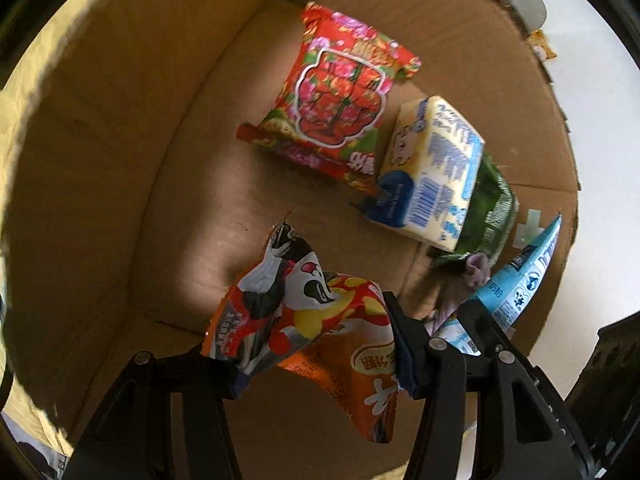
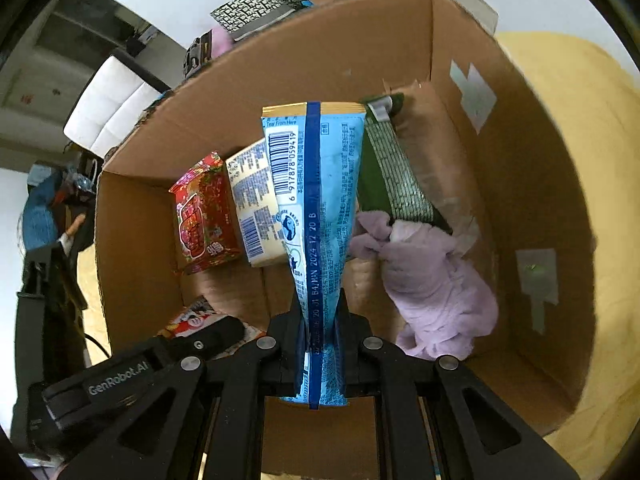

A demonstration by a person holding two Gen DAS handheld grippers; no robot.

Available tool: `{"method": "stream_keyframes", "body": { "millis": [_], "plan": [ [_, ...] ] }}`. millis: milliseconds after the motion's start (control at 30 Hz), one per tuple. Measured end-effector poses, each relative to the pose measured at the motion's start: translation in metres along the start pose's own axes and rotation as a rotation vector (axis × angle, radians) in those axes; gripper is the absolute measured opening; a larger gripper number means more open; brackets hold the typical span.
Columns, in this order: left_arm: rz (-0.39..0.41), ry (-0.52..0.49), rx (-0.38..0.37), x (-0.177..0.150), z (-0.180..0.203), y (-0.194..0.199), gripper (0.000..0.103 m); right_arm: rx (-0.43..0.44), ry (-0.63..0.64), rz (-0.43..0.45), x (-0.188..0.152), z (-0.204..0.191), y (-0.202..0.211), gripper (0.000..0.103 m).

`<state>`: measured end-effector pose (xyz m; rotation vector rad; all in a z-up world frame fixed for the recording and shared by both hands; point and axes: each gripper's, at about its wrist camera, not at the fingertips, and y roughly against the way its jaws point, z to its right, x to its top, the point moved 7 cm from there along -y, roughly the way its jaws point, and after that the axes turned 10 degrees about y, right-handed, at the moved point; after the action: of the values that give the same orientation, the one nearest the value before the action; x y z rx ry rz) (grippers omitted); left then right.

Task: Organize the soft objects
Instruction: 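Carry the orange bag and blue packet into the box and open both tools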

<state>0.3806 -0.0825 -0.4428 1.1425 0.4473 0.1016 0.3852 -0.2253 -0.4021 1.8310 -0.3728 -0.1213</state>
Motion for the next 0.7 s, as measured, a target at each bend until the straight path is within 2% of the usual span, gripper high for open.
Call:
{"method": "stream_keyframes", "body": {
  "millis": [233,567,700],
  "plan": [
    [0.003,0.001,0.01,0.001,0.0,-0.007,0.055,0.011,-0.068,0.021,-0.016,0.005,-0.016,0.012],
    [0.029,-0.009,0.091,-0.008,0.0,-0.002,0.055,0.012,-0.081,-0.016,-0.024,0.004,-0.025,0.017],
    [0.051,-0.04,0.094,-0.013,0.006,0.008,0.055,0.034,-0.082,-0.015,-0.025,0.002,-0.02,0.034]
  ]
}}
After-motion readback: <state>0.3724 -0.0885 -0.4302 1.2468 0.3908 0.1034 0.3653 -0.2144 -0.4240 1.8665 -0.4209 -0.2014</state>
